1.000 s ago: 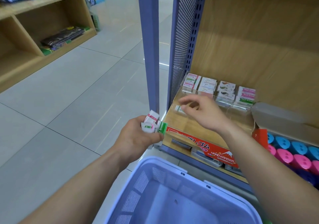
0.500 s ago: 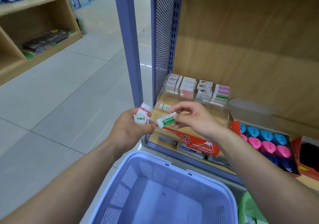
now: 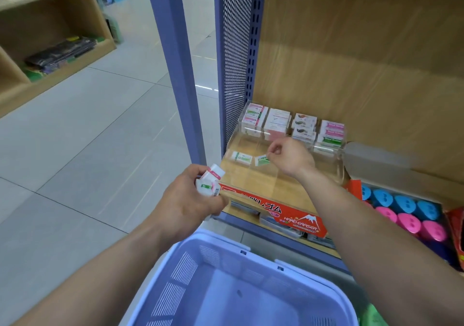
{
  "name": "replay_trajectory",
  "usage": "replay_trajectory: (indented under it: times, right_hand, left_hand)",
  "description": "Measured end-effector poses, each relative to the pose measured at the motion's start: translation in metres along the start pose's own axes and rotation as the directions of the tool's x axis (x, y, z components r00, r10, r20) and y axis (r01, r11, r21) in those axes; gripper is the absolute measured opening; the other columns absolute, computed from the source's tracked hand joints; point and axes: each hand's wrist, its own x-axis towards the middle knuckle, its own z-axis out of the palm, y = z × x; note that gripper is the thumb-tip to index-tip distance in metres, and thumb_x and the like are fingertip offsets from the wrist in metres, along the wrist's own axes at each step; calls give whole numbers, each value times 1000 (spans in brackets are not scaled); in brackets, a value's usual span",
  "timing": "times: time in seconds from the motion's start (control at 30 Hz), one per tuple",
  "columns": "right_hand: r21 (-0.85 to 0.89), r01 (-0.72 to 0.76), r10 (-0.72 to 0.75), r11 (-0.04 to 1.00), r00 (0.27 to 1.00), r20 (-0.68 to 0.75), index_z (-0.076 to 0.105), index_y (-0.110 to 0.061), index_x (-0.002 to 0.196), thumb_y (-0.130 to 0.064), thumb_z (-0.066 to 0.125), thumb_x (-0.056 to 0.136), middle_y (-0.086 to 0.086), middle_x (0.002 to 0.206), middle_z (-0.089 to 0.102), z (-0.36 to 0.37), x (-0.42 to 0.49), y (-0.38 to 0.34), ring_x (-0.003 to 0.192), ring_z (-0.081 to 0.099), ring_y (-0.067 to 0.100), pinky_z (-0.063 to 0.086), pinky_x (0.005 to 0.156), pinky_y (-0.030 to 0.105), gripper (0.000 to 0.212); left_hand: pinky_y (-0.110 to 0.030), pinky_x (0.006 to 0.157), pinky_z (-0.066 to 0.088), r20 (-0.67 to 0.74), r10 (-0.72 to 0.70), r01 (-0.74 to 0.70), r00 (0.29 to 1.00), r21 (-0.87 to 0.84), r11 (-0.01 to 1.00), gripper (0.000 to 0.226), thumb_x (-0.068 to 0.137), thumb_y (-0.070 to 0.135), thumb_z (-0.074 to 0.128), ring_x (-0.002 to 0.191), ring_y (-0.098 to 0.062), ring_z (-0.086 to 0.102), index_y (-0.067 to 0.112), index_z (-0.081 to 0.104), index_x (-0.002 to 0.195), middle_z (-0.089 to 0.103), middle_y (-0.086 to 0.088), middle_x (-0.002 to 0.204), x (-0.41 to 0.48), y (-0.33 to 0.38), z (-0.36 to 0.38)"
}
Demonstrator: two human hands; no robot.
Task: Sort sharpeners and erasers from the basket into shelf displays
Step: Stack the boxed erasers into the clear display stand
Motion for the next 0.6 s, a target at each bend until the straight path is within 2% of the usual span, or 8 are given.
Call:
replay_trajectory:
  times: [0.1,0.17,0.23,0.33,0.4,0.47,0.53,0.6]
  right_hand:
    - [-180,60,-50,982,997,60,72,-27,84,-30,55,95,-8,80,71,3,6,2,78,66,16,59,76,40,20]
    - [-198,58,-44,978,996,77,74,-26,90,-34,52,98,-5,80,71,0,3,3,76,66,16,59,75,41,25]
    - [-143,49,-46,988,999,25,75,-26,93,-31,52,98,-6,86,73,-5,-6,2,80,67,16,59,77,40,24]
    - [106,128,-119,986,989,-86,73,-31,97,-27,58,97,-14,95,72,-17,-36,-14,85,65,5,56,80,31,16]
    - [440,162,-187,883,982,14,72,-28,107,-20,61,98,-11,97,73,-28,-65,-35,76,63,-3,51,72,20,16]
    - [661,96,-271,745,948,168,69,-25,112,-15,60,99,-2,96,76,-36,-91,-56,71,65,6,50,62,20,19]
    - [711,91,-335,698,918,211,69,-25,113,-15,63,98,-2,92,74,-37,-106,-68,72,66,14,52,63,27,19]
    - [717,104,-337,689,922,190,72,-22,108,-12,69,94,-1,86,69,-36,-111,-72,71,67,16,53,69,33,17]
  left_hand:
    - [-12,46,45,1,-12,12,1000,-4,1000,37,80,10,81,49,-2,60,23,56,104,69,8,64,2,-1,1]
    - [-12,46,45,10,-20,20,1000,5,1000,36,80,10,80,50,-2,61,22,56,105,70,6,69,3,-1,2]
    - [-12,46,45,20,-22,22,1000,13,1000,36,81,9,80,51,-1,62,20,57,106,71,2,78,3,0,3]
    - [-12,47,45,28,-2,2,1000,15,1000,32,82,6,79,52,-2,61,15,61,106,71,-1,79,2,2,4]
    - [-12,48,45,29,14,-14,999,14,1000,30,81,6,79,50,-2,59,15,64,105,70,0,75,2,2,5]
    - [-13,49,45,30,26,-26,999,0,1000,28,81,6,79,49,-3,57,16,65,103,69,1,71,2,2,6]
    - [-16,51,46,36,52,-52,998,5,999,27,80,8,80,52,-6,56,19,67,101,68,1,69,0,3,8]
    - [-19,52,46,46,73,-73,996,-5,997,25,79,8,80,54,-10,56,19,69,98,68,-1,67,-3,6,9]
